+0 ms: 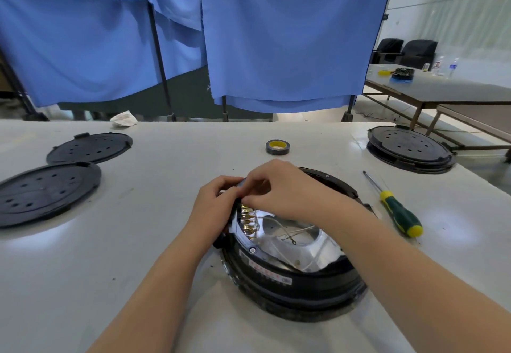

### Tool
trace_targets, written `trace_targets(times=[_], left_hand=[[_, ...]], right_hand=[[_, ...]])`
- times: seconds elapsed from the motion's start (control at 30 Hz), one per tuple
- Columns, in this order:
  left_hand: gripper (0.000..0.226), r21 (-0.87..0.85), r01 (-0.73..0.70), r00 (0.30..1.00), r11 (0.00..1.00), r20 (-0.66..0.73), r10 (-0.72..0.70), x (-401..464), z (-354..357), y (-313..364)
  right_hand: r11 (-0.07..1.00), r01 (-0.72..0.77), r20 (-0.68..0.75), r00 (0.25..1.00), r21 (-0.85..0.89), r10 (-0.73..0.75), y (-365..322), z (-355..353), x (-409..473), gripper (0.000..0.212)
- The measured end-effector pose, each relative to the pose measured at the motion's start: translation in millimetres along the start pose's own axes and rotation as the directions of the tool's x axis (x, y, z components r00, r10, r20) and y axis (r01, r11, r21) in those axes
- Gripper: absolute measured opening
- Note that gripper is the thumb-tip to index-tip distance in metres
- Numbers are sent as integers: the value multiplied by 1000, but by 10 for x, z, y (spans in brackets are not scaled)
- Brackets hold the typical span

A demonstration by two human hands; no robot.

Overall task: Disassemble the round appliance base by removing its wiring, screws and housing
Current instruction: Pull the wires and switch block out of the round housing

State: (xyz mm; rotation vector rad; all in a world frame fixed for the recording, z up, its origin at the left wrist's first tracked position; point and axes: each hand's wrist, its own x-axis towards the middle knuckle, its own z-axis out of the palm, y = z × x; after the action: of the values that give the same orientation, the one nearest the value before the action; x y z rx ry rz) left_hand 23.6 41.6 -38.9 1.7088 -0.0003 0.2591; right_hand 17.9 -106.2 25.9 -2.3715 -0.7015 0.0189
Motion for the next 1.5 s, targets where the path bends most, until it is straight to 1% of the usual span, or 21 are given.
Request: trace_targets(times=[0.13,0.23,0.4,0.6,0.8,1.0,1.2,1.5], left_hand=[[29,3,-19,1000,1000,-7,19,24,8,-11],[33,-15,-23,1000,1000,-11,23,35,11,-23],[29,-8,-10,1000,1000,-13,10,54,17,-57],[27,-9,9,1000,1000,-14,-9,73,16,-86],[27,-5,5,1000,1000,-13,-5,76,17,-89],[28,14,-1,1000,1000,-10,1,65,20,-76],[28,24,2,1000,1000,-10,-1,68,17,-77],[28,23,-2,1000,1000,-9,2,60,16,-62]], right_hand=[[999,-46,11,999,28,46,28,113,23,7],[996,-62,-8,998,59,62,77,139,2,7],[998,-54,14,998,19,54,115,151,-54,6],[997,-53,61,997,53,50,134,157,-86,6],[993,-87,66,994,82,82,119,135,-81,9],[993,-94,67,994,65,89,85,123,-85,11],[994,-85,96,992,73,78,89,134,-76,6],[994,-105,61,993,21,104,100,135,-61,13]])
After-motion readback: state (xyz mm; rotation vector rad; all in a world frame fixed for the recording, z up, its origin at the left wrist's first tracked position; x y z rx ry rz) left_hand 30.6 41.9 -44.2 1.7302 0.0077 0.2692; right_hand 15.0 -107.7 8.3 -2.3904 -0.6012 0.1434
